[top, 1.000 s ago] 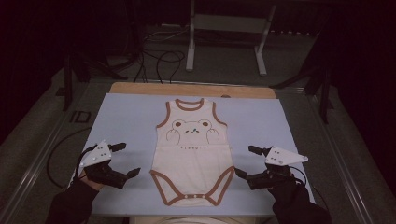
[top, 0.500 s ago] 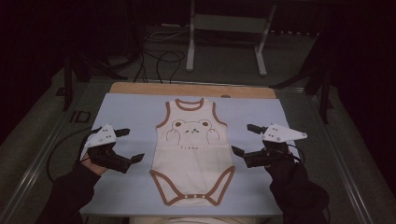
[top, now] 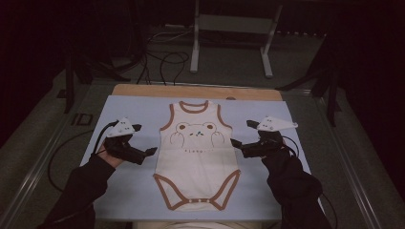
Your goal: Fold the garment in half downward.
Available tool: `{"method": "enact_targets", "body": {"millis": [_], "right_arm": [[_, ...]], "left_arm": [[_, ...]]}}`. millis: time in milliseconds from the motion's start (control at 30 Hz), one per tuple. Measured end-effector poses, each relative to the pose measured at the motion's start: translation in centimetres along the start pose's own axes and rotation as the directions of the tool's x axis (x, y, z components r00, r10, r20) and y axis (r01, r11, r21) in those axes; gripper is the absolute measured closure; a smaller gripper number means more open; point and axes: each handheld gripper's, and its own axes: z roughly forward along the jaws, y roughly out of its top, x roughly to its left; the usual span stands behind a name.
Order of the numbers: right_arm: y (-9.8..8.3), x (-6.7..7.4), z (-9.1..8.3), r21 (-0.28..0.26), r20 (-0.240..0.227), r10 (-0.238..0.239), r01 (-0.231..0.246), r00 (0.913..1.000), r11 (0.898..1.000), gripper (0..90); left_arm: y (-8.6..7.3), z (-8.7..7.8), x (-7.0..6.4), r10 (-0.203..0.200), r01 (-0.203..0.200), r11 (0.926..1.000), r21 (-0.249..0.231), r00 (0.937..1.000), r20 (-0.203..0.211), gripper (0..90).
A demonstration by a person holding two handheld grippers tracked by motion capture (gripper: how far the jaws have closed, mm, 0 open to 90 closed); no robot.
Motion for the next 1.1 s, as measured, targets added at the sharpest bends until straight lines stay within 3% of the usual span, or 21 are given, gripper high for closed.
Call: {"method": "enact_targets", "body": {"millis": [267, 400, 533, 800, 900, 1100], "right_arm": [[-1.0, -1.0, 2.1, 0.022, 0.012, 0.037, -0.037, 0.9992, 0.999, 9.0], [-1.6, -1.4, 3.5, 0.059, 0.018, 0.034, -0.035, 0.9992, 0.998, 9.0], [-2.1, -1.6, 4.5, 0.078, 0.009, 0.040, -0.041, 0.9991, 0.996, 9.0], [-3.2, -2.4, 6.0, 0.086, 0.031, 0.066, -0.068, 0.9973, 0.994, 9.0], [-3.7, -2.8, 6.4, 0.098, 0.046, 0.088, -0.092, 0.9951, 0.991, 9.0], [-4.5, -3.3, 7.3, 0.121, 0.061, 0.118, -0.124, 0.9912, 0.985, 9.0]], "left_arm": [[0.4, 2.1, 0.6, -0.019, 0.019, 0.9996, 0.020, 0.9998, -0.001, 0.0], [0.2, 3.4, 0.9, -0.027, 0.027, 0.9980, 0.057, 0.9996, -0.004, 0.0], [-0.3, 5.1, 0.9, -0.037, 0.039, 0.9915, 0.124, 0.9991, -0.021, 0.0], [-0.6, 6.7, 1.6, -0.084, 0.088, 0.9866, 0.137, 0.9959, -0.034, 0.0], [-0.9, 7.7, 1.9, -0.082, 0.092, 0.9817, 0.167, 0.9946, -0.062, 0.0], [-1.3, 8.7, 2.4, -0.112, 0.120, 0.9768, 0.177, 0.9921, -0.058, 0.0]]}}
